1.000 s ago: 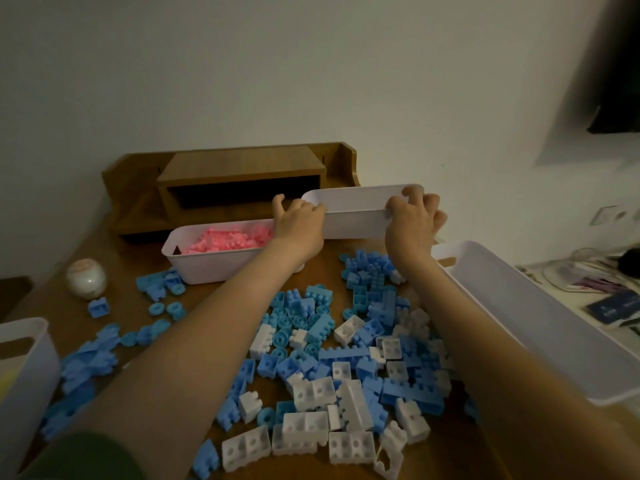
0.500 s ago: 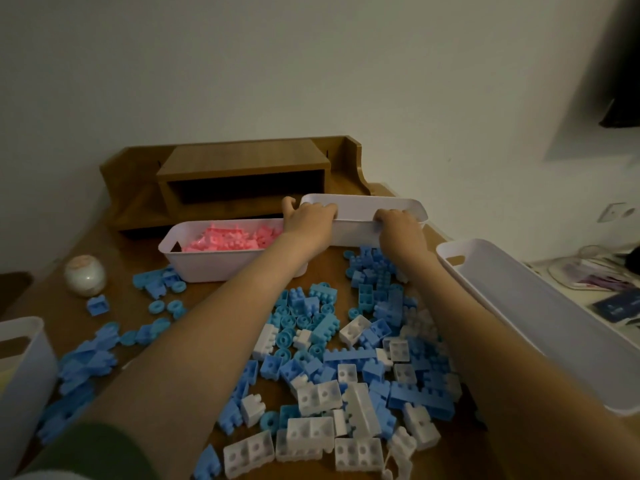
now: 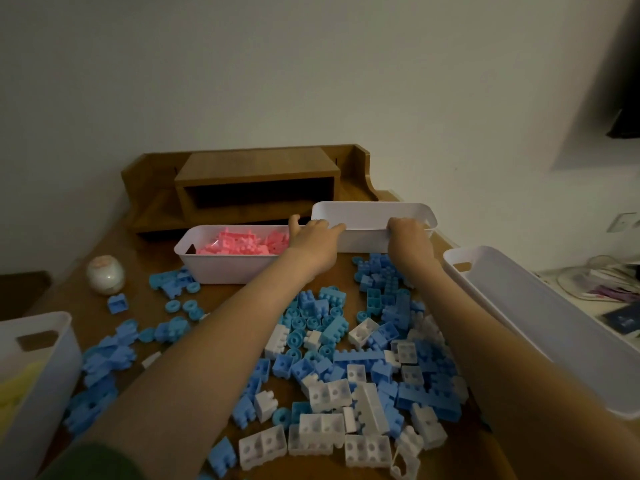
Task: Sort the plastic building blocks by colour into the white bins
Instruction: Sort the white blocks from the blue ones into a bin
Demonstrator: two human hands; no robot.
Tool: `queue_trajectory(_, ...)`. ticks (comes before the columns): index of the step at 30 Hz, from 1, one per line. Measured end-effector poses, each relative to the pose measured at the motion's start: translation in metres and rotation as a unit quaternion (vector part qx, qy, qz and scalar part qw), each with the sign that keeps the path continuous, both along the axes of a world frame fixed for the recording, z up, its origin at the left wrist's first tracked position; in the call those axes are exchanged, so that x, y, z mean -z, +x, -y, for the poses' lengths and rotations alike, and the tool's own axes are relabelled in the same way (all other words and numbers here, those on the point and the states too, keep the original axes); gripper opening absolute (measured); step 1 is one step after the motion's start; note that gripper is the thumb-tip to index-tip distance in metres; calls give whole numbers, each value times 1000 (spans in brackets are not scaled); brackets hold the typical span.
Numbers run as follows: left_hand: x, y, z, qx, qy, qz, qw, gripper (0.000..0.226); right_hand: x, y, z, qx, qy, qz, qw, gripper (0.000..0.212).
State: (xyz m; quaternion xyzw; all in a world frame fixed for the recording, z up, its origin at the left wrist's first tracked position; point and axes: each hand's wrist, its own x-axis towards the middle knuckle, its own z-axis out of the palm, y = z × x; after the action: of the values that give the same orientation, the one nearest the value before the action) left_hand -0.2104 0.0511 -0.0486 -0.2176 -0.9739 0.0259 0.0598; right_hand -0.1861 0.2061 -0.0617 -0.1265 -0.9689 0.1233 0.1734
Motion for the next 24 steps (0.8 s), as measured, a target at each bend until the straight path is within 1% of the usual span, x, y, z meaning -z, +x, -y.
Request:
queue_trajectory(5,4,-9,1,4,-8,44,999,82,3,-3,-3,40,31,10,999,24)
queue_trajectory(7,6,-12,1,9,-4,47,999,85,5,-4,-6,33,55,14,998,23)
queue_trajectory(8,5,-12,1,11,-1,44,999,83,6,-5,-7,21,64,18,998,24)
queue_trajectory(11,0,-7,3,24,10,25,999,64,5,-6,-10,-10,76,30,997,28)
queue_trajectory(14,-1,-4,5,23,36,8,999,50,3,-5,-11,-17,88,35,995,29)
queue_trajectory(16,-1,-2,5,20,62,12,998,41,3,-4,-11,-19,93,49,994,30)
queue_trajectory(19,-1,-2,4,23,84,36,996,20,2,-1,-12,-25,95,76,992,34)
queue_trajectory(21,-2,-3,4,18,99,58,993,16,1,1,-12,-27,97,86,991,37)
queue_trajectory(24,-4,3,4,1,107,83,991,18,0,7,-13,-29,98,88,991,39)
